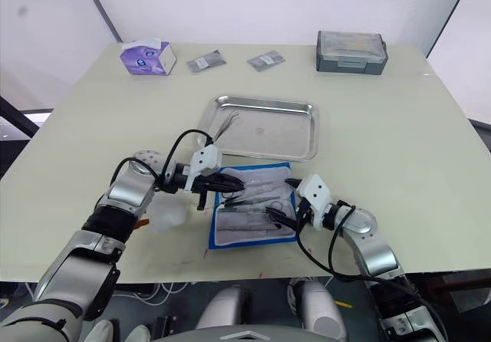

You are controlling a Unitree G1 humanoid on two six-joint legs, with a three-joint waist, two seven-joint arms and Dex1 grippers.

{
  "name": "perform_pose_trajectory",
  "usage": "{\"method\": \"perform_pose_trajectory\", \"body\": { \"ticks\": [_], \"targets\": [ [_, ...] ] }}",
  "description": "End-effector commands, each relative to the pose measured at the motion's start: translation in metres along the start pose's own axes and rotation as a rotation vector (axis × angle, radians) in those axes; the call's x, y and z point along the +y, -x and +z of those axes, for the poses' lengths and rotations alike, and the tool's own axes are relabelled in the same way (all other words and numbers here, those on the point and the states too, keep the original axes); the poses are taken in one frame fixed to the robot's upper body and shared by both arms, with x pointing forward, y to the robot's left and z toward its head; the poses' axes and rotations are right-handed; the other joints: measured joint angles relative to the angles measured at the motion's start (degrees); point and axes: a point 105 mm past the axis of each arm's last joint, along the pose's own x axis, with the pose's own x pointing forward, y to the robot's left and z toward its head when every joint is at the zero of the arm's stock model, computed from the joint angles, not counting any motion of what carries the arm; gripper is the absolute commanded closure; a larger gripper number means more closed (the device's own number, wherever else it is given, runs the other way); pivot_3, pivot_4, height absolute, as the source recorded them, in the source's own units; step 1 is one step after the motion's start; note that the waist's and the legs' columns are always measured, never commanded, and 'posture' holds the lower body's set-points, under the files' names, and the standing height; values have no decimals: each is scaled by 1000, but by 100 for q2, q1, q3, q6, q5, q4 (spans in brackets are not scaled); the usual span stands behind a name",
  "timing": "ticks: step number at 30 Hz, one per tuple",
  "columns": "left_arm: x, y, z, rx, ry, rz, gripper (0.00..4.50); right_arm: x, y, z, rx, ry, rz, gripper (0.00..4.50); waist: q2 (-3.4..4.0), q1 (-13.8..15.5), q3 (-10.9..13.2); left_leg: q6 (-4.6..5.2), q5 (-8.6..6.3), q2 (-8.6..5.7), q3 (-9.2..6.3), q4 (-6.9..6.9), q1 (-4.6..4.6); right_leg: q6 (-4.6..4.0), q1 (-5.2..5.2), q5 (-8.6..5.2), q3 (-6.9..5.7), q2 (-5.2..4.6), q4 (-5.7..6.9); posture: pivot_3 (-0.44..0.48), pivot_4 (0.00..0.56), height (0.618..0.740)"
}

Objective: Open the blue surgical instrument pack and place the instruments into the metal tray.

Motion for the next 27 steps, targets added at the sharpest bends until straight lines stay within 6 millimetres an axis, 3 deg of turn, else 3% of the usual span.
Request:
{"method": "perform_pose_trajectory", "body": {
  "ticks": [1, 13, 27],
  "targets": [
    [-3, -3, -9, 59, 43, -32, 4356, 11, 3, -48, 163, -116, 0, 0, 0, -1, 0, 0, 0, 0, 0, 0, 0, 0, 0, 0, 0, 0, 0, 0, 150, 738],
    [12, 2, 21, 132, 64, -6, 4356, 12, 0, -48, 160, -115, 3, 0, 0, -4, 3, 0, 0, 1, -2, 0, -1, 0, 2, 0, 0, 6, -3, 0, 150, 738],
    [16, 11, 45, 232, 29, -21, 4356, 13, -1, -48, 157, -116, 2, 0, -2, -7, 11, 0, 0, 5, -6, 0, -7, 0, -3, 0, 0, 12, -3, 0, 150, 738]
  ]
}}
